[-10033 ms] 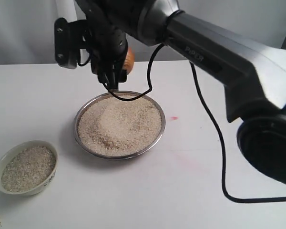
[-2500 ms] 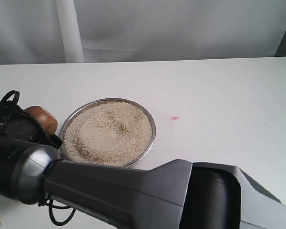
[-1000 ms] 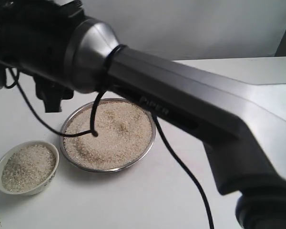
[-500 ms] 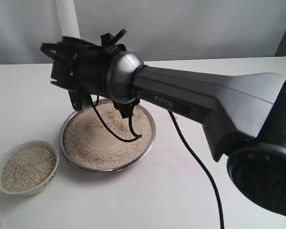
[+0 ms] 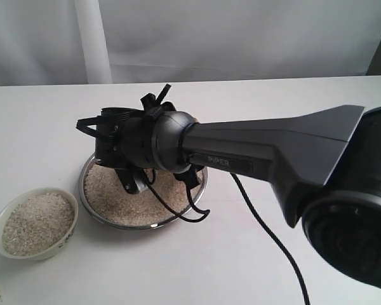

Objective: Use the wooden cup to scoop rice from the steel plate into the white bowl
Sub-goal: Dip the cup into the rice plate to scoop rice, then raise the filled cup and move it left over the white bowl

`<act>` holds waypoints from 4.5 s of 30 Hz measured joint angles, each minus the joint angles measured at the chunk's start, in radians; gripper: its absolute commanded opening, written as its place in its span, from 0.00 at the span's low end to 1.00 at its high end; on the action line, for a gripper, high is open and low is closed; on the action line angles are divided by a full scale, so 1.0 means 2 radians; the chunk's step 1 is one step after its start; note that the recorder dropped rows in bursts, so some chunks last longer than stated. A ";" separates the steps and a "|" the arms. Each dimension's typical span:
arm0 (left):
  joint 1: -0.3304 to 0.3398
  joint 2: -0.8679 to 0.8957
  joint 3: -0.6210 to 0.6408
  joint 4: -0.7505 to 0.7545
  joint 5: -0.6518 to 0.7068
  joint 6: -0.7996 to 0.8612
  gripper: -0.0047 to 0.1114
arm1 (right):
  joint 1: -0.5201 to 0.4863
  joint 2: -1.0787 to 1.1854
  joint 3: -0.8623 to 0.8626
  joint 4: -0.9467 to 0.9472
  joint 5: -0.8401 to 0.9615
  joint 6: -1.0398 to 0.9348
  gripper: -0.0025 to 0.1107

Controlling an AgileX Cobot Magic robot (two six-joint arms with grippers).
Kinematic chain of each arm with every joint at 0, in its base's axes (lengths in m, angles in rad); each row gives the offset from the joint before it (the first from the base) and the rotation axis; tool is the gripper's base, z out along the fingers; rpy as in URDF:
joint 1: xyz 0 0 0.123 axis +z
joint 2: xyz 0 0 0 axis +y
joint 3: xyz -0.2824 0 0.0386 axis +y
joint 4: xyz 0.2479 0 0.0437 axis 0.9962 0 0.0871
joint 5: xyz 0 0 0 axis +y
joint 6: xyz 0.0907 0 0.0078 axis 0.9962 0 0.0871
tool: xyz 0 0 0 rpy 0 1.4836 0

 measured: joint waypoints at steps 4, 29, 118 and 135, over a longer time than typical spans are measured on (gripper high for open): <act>0.000 0.000 0.000 0.000 0.000 0.000 0.04 | 0.000 0.002 0.007 0.000 -0.009 -0.007 0.02; 0.000 0.000 0.000 0.000 0.000 0.000 0.04 | 0.030 0.029 0.007 0.038 -0.024 -0.062 0.02; 0.000 0.000 0.000 0.000 0.000 0.000 0.04 | -0.025 -0.017 0.056 0.364 -0.323 0.145 0.02; 0.000 0.000 0.000 0.000 0.000 0.000 0.04 | -0.030 -0.113 0.243 0.402 -0.613 0.157 0.02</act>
